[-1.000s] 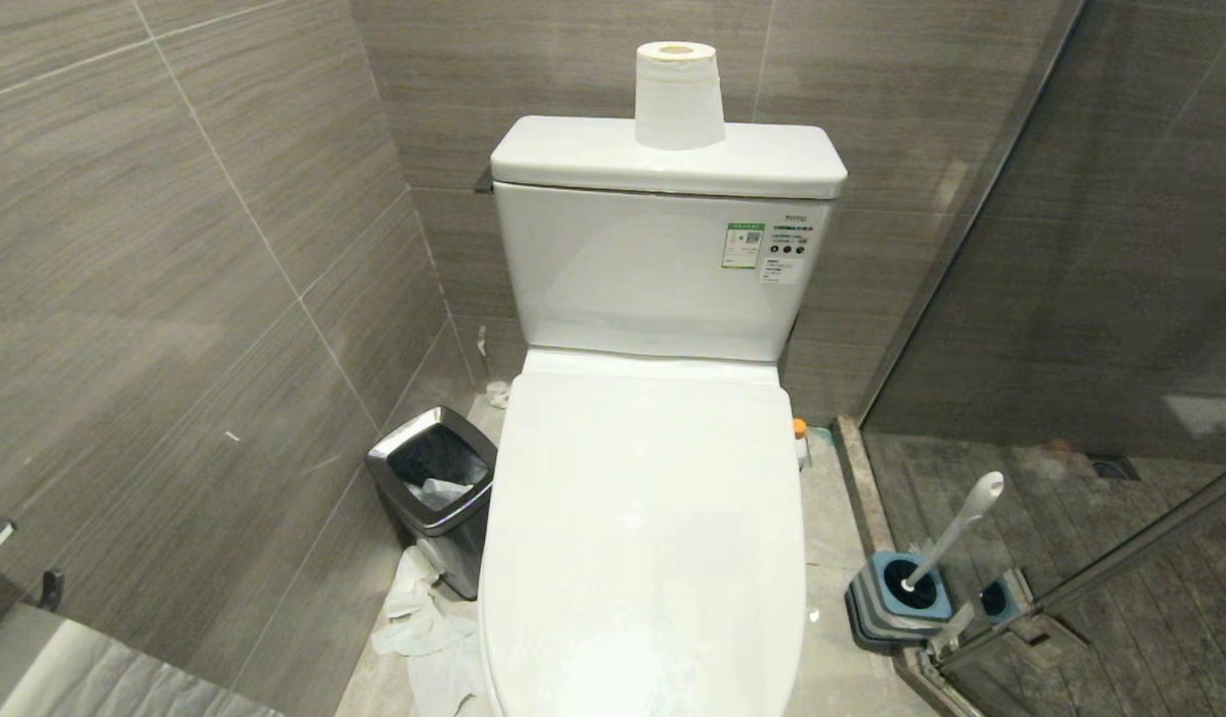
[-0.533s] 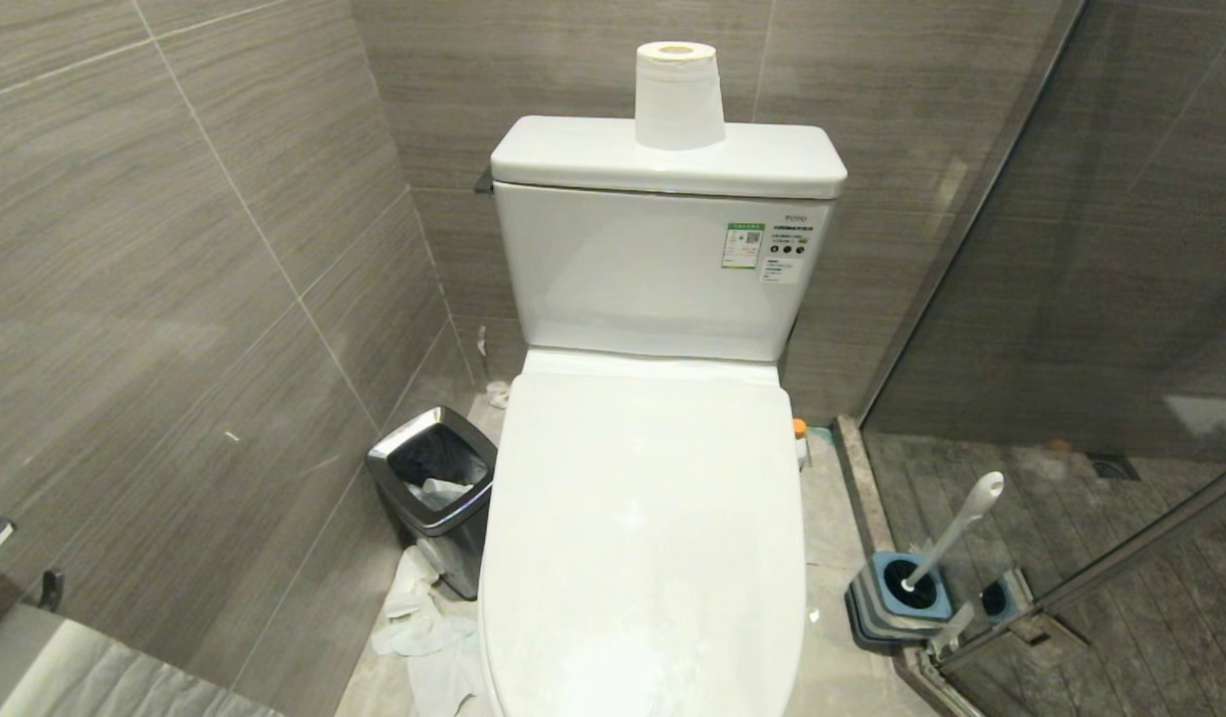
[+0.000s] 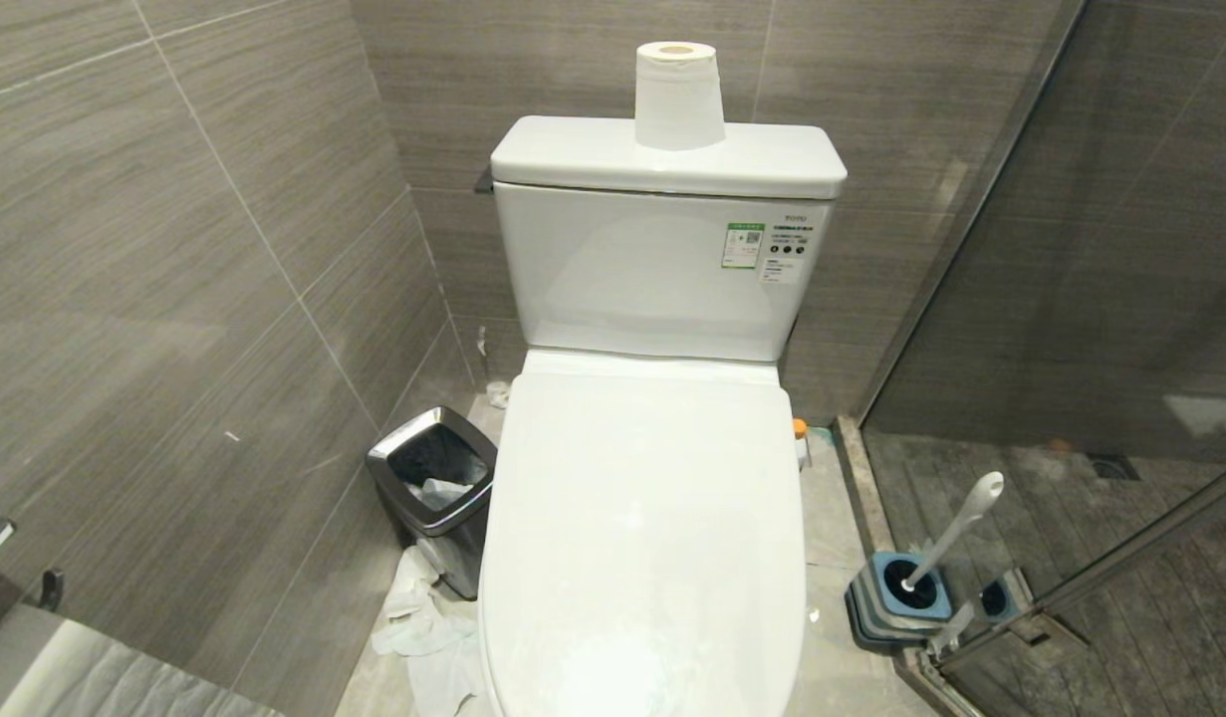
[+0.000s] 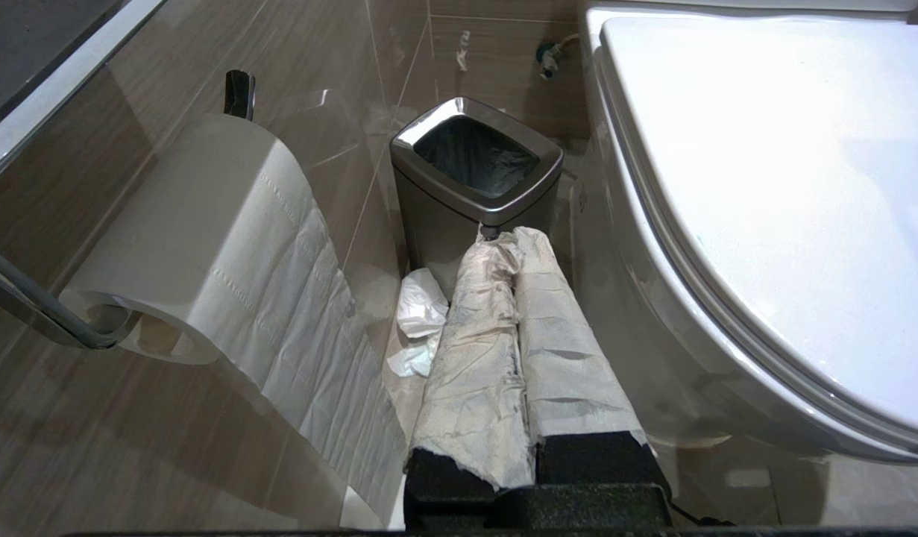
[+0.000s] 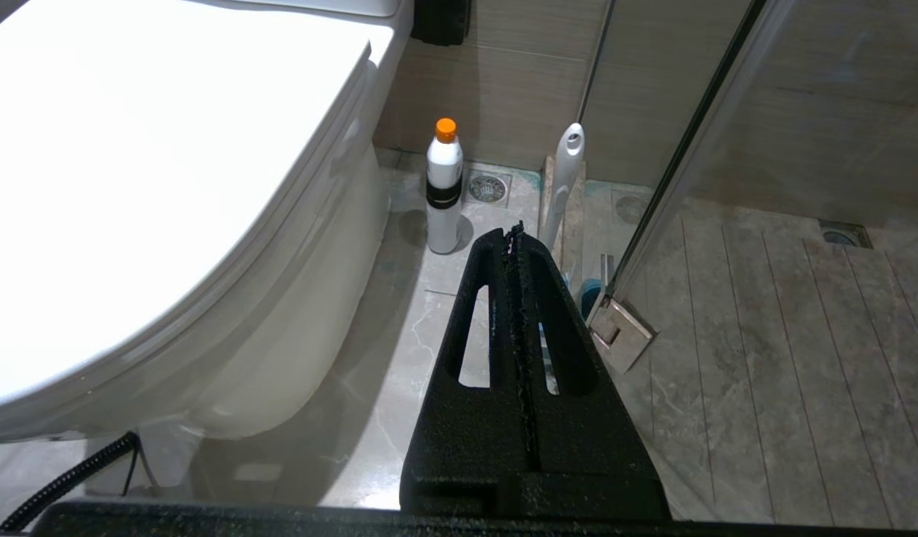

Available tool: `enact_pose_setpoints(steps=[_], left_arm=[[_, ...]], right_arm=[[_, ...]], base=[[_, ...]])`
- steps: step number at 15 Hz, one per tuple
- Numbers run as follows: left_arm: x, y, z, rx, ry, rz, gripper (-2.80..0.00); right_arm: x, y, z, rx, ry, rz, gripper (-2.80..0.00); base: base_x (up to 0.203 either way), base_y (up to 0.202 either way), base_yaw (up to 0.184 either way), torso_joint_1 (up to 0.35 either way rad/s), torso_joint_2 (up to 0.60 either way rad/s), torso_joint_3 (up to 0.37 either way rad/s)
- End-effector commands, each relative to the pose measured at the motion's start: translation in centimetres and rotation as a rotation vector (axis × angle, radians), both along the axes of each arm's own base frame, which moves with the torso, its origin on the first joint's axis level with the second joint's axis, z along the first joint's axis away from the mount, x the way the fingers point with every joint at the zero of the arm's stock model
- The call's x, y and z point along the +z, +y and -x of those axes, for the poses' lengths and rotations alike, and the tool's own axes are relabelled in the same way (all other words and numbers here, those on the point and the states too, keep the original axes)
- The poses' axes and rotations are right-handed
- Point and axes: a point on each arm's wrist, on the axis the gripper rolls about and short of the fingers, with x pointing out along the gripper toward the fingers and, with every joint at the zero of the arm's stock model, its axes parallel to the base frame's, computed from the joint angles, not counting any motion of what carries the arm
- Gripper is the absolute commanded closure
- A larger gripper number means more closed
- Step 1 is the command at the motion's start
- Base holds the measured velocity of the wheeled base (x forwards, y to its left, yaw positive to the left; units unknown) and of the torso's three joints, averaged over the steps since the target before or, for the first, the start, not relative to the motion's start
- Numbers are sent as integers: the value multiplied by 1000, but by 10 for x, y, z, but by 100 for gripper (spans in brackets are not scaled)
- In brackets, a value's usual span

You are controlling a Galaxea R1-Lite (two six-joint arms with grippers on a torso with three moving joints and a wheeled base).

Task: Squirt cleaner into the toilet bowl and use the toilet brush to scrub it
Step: Use the left hand to lift the toilet lid slightly

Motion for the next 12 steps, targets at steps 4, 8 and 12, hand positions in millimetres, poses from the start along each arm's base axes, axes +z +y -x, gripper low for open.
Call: enact_pose_setpoints(steps=[4,8,12], left_arm=[[-2,0,-1,-1,7,-10,0],[-2,0,-1,-1,7,-10,0],[9,0,2,-8,-39,-43,0]], right_arm=[[-3,0,-1,0,11,1,0],[-3,0,-1,0,11,1,0],[-3,0,-1,0,11,1,0]], base=[[0,0,0,0,0,0],[0,0,0,0,0,0],[0,0,0,0,0,0]])
